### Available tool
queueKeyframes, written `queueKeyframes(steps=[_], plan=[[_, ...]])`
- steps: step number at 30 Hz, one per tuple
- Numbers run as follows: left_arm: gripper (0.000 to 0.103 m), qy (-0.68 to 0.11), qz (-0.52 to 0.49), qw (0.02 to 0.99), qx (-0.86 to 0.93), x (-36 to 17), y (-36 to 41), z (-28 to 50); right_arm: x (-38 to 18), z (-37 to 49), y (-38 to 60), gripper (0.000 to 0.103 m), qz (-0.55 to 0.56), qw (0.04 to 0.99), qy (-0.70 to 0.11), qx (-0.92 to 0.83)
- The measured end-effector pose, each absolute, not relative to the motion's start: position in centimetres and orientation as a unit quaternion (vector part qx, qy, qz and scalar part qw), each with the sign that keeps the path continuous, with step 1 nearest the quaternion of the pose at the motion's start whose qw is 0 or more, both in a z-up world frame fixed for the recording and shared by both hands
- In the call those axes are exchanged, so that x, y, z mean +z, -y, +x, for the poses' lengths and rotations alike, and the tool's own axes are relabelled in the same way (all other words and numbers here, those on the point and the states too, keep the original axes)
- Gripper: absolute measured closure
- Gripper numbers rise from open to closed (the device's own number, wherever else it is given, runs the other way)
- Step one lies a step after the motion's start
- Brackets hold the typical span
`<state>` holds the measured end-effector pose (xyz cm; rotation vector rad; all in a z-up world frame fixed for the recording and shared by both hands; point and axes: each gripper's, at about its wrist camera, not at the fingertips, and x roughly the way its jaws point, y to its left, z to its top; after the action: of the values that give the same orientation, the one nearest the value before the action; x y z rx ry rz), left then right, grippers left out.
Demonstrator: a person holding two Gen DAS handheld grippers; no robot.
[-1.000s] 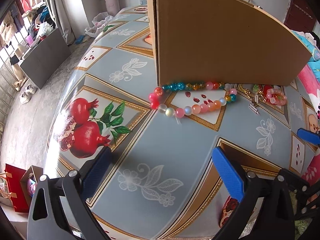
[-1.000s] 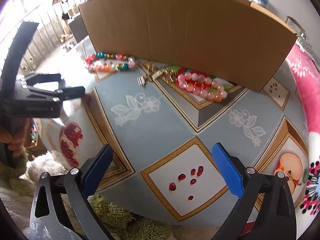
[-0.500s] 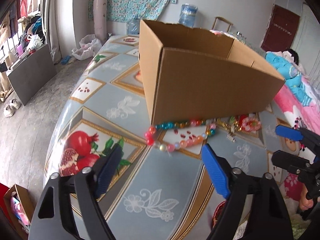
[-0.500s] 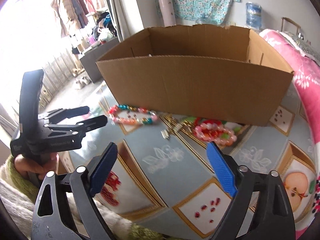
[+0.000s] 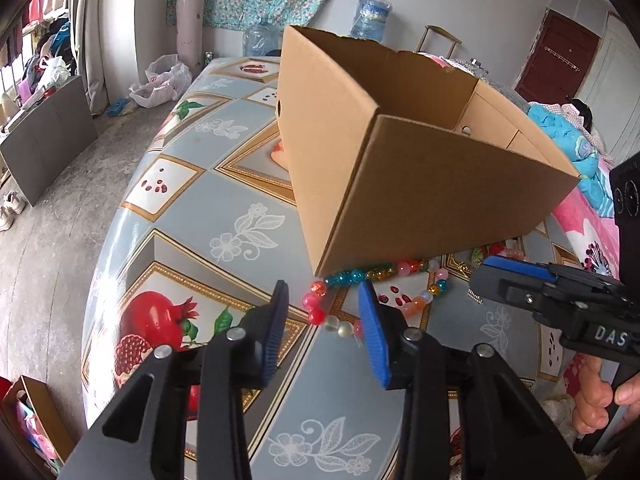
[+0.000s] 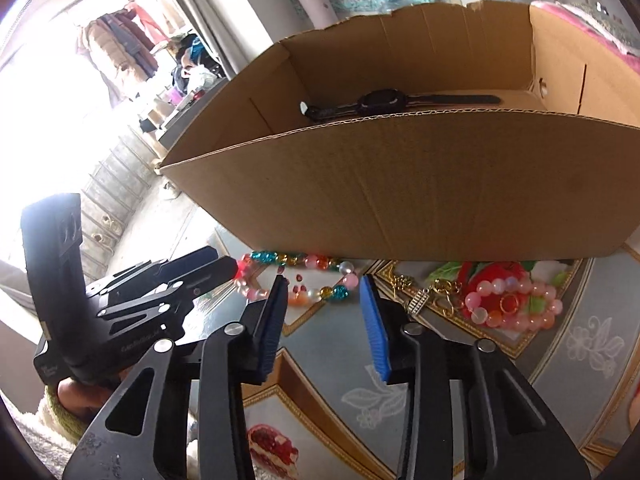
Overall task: Organize jewelry
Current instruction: 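Close the right gripper on the multicolour bead bracelet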
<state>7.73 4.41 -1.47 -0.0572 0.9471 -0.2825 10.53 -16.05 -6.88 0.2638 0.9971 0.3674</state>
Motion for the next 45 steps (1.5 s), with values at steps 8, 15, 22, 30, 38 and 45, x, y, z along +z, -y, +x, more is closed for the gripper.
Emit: queueKeyframes(steps=[8,15,22,30,38,45], plan=[[0.083,-0.475,-0.009,0.869,-0.14,-2.0,-4.5,8.7,-7.8,12.1,15.3,0.082,0.114,0.847,-0.495,0.154],[0.083,-0.493,-0.001,0.858,-0.14,-2.8,-4.5,9.2,-8.3,13.0,14.8,0.083,0.106,0.839,-0.513,0.143],[0.083,-0.488,0.034,0.861,-0.137,-2.8,-3.7,9.4,-8.7,14.0,13.7,0.089,0.082,0.839,-0.52,0.139],[0.084,-0.476,0.091,0.865,-0.129,-2.9,-2.6,8.7,-8.8,14.2,11.6,0.095,0.054,0.842,-0.518,0.14],[0.094,-0.469,0.08,0.869,-0.137,-2.6,-2.7,8.0,-8.4,13.0,10.7,0.096,0.054,0.847,-0.508,0.149],[0.094,-0.473,0.063,0.867,-0.144,-1.6,-3.1,7.1,-7.4,11.6,10.0,0.096,0.058,0.849,-0.5,0.162]])
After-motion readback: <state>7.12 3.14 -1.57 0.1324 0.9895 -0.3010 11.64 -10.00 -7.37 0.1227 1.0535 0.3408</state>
